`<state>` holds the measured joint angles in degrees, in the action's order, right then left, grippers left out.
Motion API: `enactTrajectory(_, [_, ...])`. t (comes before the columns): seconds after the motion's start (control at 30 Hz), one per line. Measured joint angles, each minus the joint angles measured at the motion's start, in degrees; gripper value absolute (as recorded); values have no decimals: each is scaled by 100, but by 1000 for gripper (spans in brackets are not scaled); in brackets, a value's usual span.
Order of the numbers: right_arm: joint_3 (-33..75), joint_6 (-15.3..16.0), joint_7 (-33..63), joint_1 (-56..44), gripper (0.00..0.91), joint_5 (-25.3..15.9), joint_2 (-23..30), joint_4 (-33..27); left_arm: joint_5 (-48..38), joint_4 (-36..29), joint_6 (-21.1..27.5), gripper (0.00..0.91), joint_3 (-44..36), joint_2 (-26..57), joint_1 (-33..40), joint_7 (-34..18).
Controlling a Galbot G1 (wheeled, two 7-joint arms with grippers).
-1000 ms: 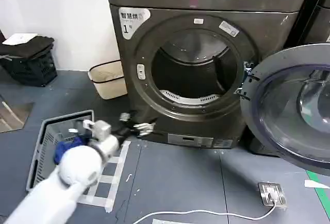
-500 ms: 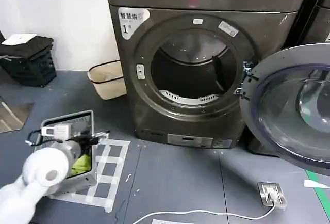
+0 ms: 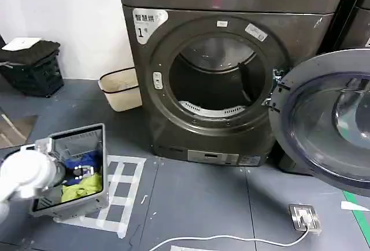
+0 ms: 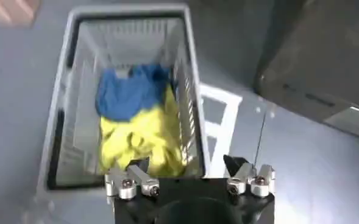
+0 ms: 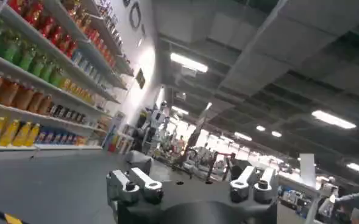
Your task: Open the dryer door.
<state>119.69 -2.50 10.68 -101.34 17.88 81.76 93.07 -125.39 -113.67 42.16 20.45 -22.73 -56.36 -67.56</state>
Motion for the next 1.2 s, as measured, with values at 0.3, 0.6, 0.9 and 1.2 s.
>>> enactTrajectory(0.3, [-52,-53,-19,35,907,-107,74,20,-935,446,1,907,-14,105,120,-251])
enactTrajectory(0.6, [-68,-163,-56,56,907,-187,102,-43,-980,705,1,907,57,86,190,-234])
enactTrajectory(0.9, [-92,-205,-68,74,907,-205,90,-94,-1078,971,3,907,81,45,410,-231])
enactTrajectory(1.2, [-122,-236,-75,98,907,-218,125,-69,-1148,1479,2,907,-92,-116,987,-238])
